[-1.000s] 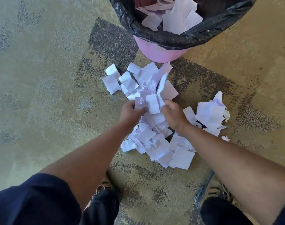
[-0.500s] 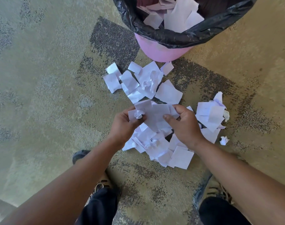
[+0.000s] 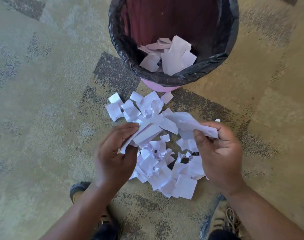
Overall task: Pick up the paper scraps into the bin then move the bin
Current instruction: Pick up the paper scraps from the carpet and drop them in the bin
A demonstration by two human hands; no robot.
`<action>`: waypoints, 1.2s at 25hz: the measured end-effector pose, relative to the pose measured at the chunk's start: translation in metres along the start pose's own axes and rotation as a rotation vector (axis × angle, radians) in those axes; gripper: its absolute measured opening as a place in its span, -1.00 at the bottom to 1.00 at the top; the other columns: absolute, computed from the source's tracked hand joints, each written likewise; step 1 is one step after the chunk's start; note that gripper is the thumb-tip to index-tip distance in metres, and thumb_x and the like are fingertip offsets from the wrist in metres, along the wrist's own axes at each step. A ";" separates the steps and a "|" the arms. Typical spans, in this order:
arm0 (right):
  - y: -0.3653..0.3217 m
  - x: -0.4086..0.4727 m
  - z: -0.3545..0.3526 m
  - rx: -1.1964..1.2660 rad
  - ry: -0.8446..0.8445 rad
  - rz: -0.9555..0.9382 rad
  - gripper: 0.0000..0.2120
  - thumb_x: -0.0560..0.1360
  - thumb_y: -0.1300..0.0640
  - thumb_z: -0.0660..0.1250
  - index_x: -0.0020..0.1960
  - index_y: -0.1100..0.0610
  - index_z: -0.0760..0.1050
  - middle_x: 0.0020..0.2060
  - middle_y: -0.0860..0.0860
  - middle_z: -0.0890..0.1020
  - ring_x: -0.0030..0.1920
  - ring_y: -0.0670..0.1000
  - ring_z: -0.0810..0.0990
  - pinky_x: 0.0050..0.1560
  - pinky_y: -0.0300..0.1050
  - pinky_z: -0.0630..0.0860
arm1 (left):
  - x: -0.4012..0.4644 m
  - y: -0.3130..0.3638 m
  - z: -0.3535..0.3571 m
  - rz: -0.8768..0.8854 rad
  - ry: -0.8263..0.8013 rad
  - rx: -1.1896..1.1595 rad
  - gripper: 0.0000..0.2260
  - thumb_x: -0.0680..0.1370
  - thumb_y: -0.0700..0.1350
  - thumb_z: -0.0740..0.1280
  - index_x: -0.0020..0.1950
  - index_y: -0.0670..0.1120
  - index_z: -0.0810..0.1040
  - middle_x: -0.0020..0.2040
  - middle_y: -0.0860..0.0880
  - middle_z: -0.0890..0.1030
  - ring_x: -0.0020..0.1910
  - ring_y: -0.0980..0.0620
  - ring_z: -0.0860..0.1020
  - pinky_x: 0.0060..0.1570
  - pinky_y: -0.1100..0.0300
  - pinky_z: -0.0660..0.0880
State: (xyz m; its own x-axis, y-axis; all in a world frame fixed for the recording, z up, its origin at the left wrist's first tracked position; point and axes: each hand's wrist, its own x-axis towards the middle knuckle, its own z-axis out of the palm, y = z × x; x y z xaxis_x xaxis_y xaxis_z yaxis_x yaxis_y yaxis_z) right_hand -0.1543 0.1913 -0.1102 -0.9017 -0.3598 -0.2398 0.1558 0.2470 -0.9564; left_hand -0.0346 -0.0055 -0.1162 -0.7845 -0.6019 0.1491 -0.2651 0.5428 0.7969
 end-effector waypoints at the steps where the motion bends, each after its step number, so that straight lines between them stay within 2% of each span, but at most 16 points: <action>1: -0.016 0.003 -0.001 0.041 0.029 -0.071 -0.66 0.55 0.30 0.36 0.05 -0.16 0.62 -0.11 -0.16 0.69 -0.10 -0.08 0.66 -0.06 -0.24 0.56 | 0.012 0.009 -0.005 0.074 0.048 0.017 -0.78 0.35 -0.57 0.47 -0.08 -0.35 0.68 0.00 -0.11 0.69 0.01 0.02 0.69 0.09 0.28 0.56; 4: -0.067 0.019 0.001 0.118 0.043 -0.338 -0.79 0.51 0.41 0.33 0.00 0.13 0.55 -0.04 0.04 0.66 -0.02 -0.03 0.67 0.02 -0.21 0.57 | 0.051 0.042 -0.023 0.265 0.178 0.054 -0.72 0.26 -0.57 0.55 -0.08 -0.37 0.68 0.02 -0.17 0.68 -0.04 -0.05 0.71 0.04 0.15 0.61; 7: -0.097 0.053 0.008 0.117 0.033 -0.520 -0.75 0.49 0.52 0.34 0.04 0.23 0.47 0.06 0.22 0.60 0.05 0.19 0.64 0.07 0.03 0.58 | 0.099 0.055 -0.023 0.440 0.219 0.057 -0.89 0.45 -0.43 0.52 -0.05 -0.35 0.70 0.03 -0.18 0.68 -0.04 -0.05 0.71 0.04 0.15 0.61; 9: -0.108 0.088 0.016 0.039 0.070 -0.478 -0.77 0.49 0.51 0.34 0.02 0.24 0.51 -0.01 0.18 0.63 -0.03 0.13 0.63 0.02 -0.06 0.57 | 0.131 0.052 -0.012 0.450 0.183 0.103 -0.91 0.51 -0.41 0.44 -0.03 -0.32 0.72 0.04 -0.14 0.70 0.00 -0.04 0.70 0.05 0.18 0.61; 11: -0.111 0.125 0.023 -0.200 0.111 -0.394 -0.90 0.48 0.40 0.34 -0.08 0.24 0.56 -0.20 0.07 0.64 -0.18 -0.05 0.58 -0.16 -0.20 0.51 | 0.158 0.045 0.001 0.409 0.133 0.144 -0.88 0.51 -0.38 0.41 -0.02 -0.27 0.73 0.02 -0.13 0.73 0.00 -0.03 0.71 -0.02 0.13 0.64; 13: -0.107 0.154 0.030 -0.432 0.076 -0.322 -0.92 0.48 0.29 0.33 -0.08 0.16 0.58 -0.25 -0.04 0.61 -0.26 -0.11 0.52 -0.29 -0.16 0.46 | 0.180 0.041 0.015 0.349 0.032 0.220 -0.86 0.51 -0.32 0.36 -0.03 -0.23 0.71 0.00 -0.10 0.73 -0.03 -0.05 0.69 -0.09 0.04 0.61; 14: -0.105 0.165 0.033 -0.501 0.046 -0.285 -0.89 0.48 0.26 0.34 -0.04 0.13 0.60 -0.21 -0.06 0.63 -0.24 -0.11 0.54 -0.26 -0.14 0.50 | 0.190 0.039 0.021 0.315 -0.039 0.280 -0.84 0.49 -0.30 0.32 -0.02 -0.22 0.69 0.01 -0.10 0.72 -0.03 -0.09 0.67 -0.09 0.00 0.60; 16: -0.097 0.178 0.037 -0.593 -0.021 -0.210 -0.74 0.50 0.23 0.37 0.18 0.07 0.60 -0.01 -0.07 0.67 -0.06 -0.11 0.62 -0.05 -0.15 0.60 | 0.203 0.038 0.032 0.262 -0.186 0.393 -0.77 0.42 -0.23 0.22 -0.03 -0.26 0.60 0.01 -0.16 0.67 -0.02 -0.19 0.62 -0.07 -0.07 0.57; 18: -0.090 0.180 0.038 -0.635 -0.049 -0.184 -0.58 0.50 0.24 0.34 0.35 0.04 0.53 0.16 -0.03 0.65 0.12 -0.07 0.63 0.14 -0.11 0.60 | 0.208 0.038 0.036 0.241 -0.238 0.445 -0.72 0.38 -0.24 0.17 0.00 -0.28 0.55 0.04 -0.20 0.65 0.02 -0.21 0.60 -0.02 -0.11 0.58; 19: -0.089 0.176 0.039 -0.614 -0.022 -0.208 -0.57 0.50 0.27 0.31 0.36 0.05 0.53 0.18 -0.03 0.65 0.14 -0.06 0.63 0.17 -0.13 0.59 | 0.207 0.039 0.037 0.237 -0.227 0.437 -0.70 0.39 -0.28 0.18 0.05 -0.27 0.58 0.09 -0.19 0.66 0.07 -0.19 0.61 0.04 -0.11 0.58; 21: -0.091 0.161 0.041 -0.458 0.079 -0.313 -0.66 0.50 0.33 0.27 0.22 0.14 0.61 0.06 -0.07 0.67 0.08 -0.09 0.66 0.12 -0.23 0.59 | 0.191 0.043 0.036 0.278 -0.149 0.332 -0.71 0.47 -0.32 0.24 0.11 -0.24 0.65 0.14 -0.13 0.69 0.15 -0.13 0.63 0.11 0.02 0.59; 23: -0.086 0.138 0.038 -0.242 0.169 -0.456 -0.79 0.49 0.41 0.26 -0.01 0.25 0.64 -0.13 -0.02 0.68 -0.08 -0.02 0.69 -0.03 -0.12 0.62 | 0.163 0.050 0.033 0.382 -0.038 0.170 -0.78 0.53 -0.38 0.29 0.08 -0.26 0.68 0.08 -0.13 0.71 0.07 -0.06 0.66 0.07 0.16 0.58; 25: -0.066 0.109 0.032 -0.103 0.206 -0.506 -0.79 0.46 0.49 0.24 -0.14 0.28 0.60 -0.29 0.11 0.65 -0.28 0.15 0.65 -0.27 -0.02 0.56 | 0.129 0.041 0.032 0.450 0.035 0.050 -0.84 0.50 -0.45 0.30 -0.06 -0.31 0.67 -0.05 -0.18 0.68 -0.07 -0.14 0.65 -0.04 0.08 0.58; 26: -0.051 0.095 0.029 -0.081 0.206 -0.478 -0.76 0.44 0.51 0.22 -0.17 0.27 0.60 -0.34 0.15 0.63 -0.37 0.21 0.58 -0.37 -0.01 0.48 | 0.113 0.027 0.032 0.403 0.046 0.014 -0.84 0.48 -0.47 0.29 -0.11 -0.32 0.64 -0.09 -0.17 0.64 -0.11 -0.17 0.63 -0.11 0.02 0.57; 28: -0.013 0.071 0.023 -0.122 0.170 -0.362 -0.75 0.43 0.51 0.21 -0.21 0.27 0.59 -0.39 0.18 0.60 -0.43 0.18 0.50 -0.42 -0.05 0.36 | 0.085 -0.018 0.038 0.136 0.018 0.000 -0.84 0.46 -0.41 0.28 -0.06 -0.27 0.62 -0.03 -0.11 0.58 -0.06 -0.15 0.58 -0.13 -0.06 0.57; 30: 0.034 0.060 0.020 -0.252 0.079 -0.185 -0.80 0.44 0.43 0.23 -0.17 0.25 0.61 -0.34 0.06 0.60 -0.37 0.08 0.51 -0.35 -0.05 0.44 | 0.061 -0.073 0.049 -0.177 -0.142 0.138 -0.73 0.48 -0.27 0.32 0.17 -0.17 0.59 0.17 -0.10 0.55 0.13 -0.12 0.54 0.06 -0.13 0.57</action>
State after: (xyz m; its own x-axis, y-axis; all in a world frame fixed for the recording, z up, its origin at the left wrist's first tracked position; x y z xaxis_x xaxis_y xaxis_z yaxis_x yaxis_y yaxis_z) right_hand -0.1951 0.1601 -0.1609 -0.9353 -0.3512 -0.0429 -0.1096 0.4028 -0.9087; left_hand -0.0909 -0.0531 -0.1939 -0.7875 -0.6115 -0.0768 -0.4712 0.5171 0.7145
